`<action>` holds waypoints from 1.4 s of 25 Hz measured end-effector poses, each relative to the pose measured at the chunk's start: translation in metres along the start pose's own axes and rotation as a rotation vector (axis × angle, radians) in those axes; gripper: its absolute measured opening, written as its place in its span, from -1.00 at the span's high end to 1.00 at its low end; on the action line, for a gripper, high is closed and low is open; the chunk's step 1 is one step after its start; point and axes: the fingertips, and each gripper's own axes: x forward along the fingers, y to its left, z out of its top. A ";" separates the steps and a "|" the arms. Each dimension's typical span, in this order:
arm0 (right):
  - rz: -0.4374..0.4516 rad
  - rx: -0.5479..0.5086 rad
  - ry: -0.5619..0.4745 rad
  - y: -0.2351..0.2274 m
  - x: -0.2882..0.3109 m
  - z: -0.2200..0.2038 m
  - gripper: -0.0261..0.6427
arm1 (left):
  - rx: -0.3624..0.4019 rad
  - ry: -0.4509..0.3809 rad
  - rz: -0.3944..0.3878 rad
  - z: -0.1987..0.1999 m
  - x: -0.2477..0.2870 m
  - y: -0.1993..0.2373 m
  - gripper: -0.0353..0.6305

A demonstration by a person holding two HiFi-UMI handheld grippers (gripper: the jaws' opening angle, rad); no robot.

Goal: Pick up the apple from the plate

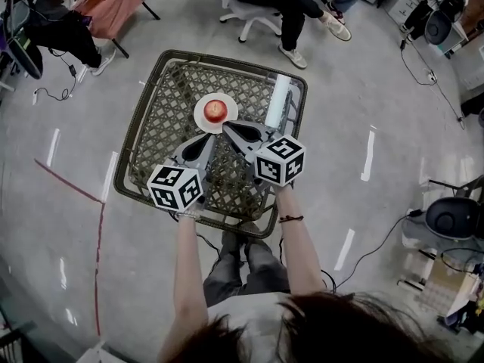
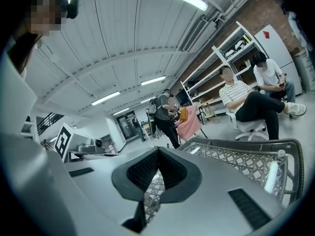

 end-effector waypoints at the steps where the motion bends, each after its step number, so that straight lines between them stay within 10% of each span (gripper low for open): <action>1: 0.000 0.002 0.002 -0.002 0.002 -0.002 0.89 | 0.000 0.007 -0.001 -0.003 0.002 0.001 0.86; 35: -0.037 0.037 0.109 -0.076 0.042 -0.075 0.89 | -0.002 0.130 0.007 -0.071 0.062 0.062 0.86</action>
